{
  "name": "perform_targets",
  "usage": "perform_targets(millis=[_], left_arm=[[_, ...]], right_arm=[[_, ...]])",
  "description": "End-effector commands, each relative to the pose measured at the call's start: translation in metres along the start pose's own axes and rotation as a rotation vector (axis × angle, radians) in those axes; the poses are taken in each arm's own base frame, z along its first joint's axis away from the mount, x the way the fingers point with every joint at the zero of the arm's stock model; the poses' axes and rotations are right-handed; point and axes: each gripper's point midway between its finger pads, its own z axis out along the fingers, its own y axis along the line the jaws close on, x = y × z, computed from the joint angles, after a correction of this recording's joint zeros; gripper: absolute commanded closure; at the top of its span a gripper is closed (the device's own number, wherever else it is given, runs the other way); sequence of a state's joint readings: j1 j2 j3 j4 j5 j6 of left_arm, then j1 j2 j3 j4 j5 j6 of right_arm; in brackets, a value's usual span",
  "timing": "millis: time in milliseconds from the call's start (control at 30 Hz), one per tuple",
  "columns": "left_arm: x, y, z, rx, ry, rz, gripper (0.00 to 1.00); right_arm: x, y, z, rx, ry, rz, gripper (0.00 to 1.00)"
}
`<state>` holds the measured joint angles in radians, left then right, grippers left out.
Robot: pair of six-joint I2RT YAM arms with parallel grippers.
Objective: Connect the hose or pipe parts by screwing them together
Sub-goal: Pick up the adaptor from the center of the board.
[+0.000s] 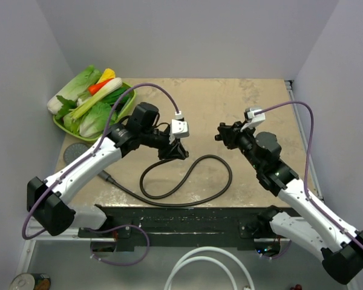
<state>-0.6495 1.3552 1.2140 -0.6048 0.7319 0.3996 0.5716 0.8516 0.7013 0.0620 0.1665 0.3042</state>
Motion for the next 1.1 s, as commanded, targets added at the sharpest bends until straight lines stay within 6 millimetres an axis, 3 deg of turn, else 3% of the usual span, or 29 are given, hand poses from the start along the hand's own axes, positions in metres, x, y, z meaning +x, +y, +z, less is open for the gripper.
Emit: perform_targets(millis=[0, 67, 133, 300, 400, 433, 467, 533, 600, 700, 800, 833, 867, 1067], left_arm=[[-0.054, -0.038, -0.022, 0.143, -0.213, -0.008, 1.0], [-0.061, -0.046, -0.031, 0.164, -0.224, -0.006, 1.0], [-0.059, -0.051, -0.038, 0.171, -0.2, 0.016, 1.0], [-0.09, -0.068, -0.079, 0.093, -0.264, 0.167, 1.0], [-0.111, -0.085, -0.097, 0.101, -0.354, 0.163, 1.0], [-0.129, -0.085, -0.105, 0.076, -0.435, 0.213, 1.0], [-0.125, -0.093, -0.109, 0.071, -0.47, 0.202, 1.0], [-0.14, -0.1, -0.121, 0.058, -0.583, 0.192, 1.0], [-0.129, -0.109, -0.121, 0.078, -0.616, 0.152, 1.0], [-0.118, -0.104, -0.114, 0.07, -0.608, 0.073, 1.0], [-0.116, -0.103, -0.112, 0.085, -0.641, 0.028, 1.0], [-0.124, -0.101, -0.117, 0.07, -0.69, 0.044, 1.0], [-0.117, -0.097, -0.112, 0.063, -0.697, 0.0, 1.0], [-0.106, -0.076, -0.115, 0.069, -0.754, -0.161, 1.0]], right_arm=[[-0.062, 0.051, -0.021, -0.231, -0.139, -0.105, 1.0], [-0.07, 0.072, -0.03, -0.321, -0.151, -0.121, 1.0], [-0.07, 0.078, -0.032, -0.342, -0.126, -0.141, 1.0], [-0.103, 0.106, -0.05, -0.435, -0.187, -0.178, 1.0], [-0.122, 0.125, -0.06, -0.498, -0.22, -0.216, 1.0], [-0.126, 0.13, -0.061, -0.516, -0.225, -0.226, 1.0], [-0.138, 0.144, -0.069, -0.558, -0.251, -0.235, 1.0], [-0.132, 0.155, -0.066, -0.582, -0.219, -0.275, 1.0], [-0.142, 0.173, -0.072, -0.613, -0.244, -0.342, 1.0], [-0.148, 0.195, -0.083, -0.663, -0.27, -0.423, 1.0], [-0.143, 0.215, -0.09, -0.701, -0.28, -0.522, 1.0], [-0.138, 0.22, -0.088, -0.709, -0.273, -0.551, 1.0], [-0.135, 0.23, -0.094, -0.742, -0.28, -0.574, 1.0], [-0.131, 0.241, -0.106, -0.767, -0.387, -0.779, 1.0]])
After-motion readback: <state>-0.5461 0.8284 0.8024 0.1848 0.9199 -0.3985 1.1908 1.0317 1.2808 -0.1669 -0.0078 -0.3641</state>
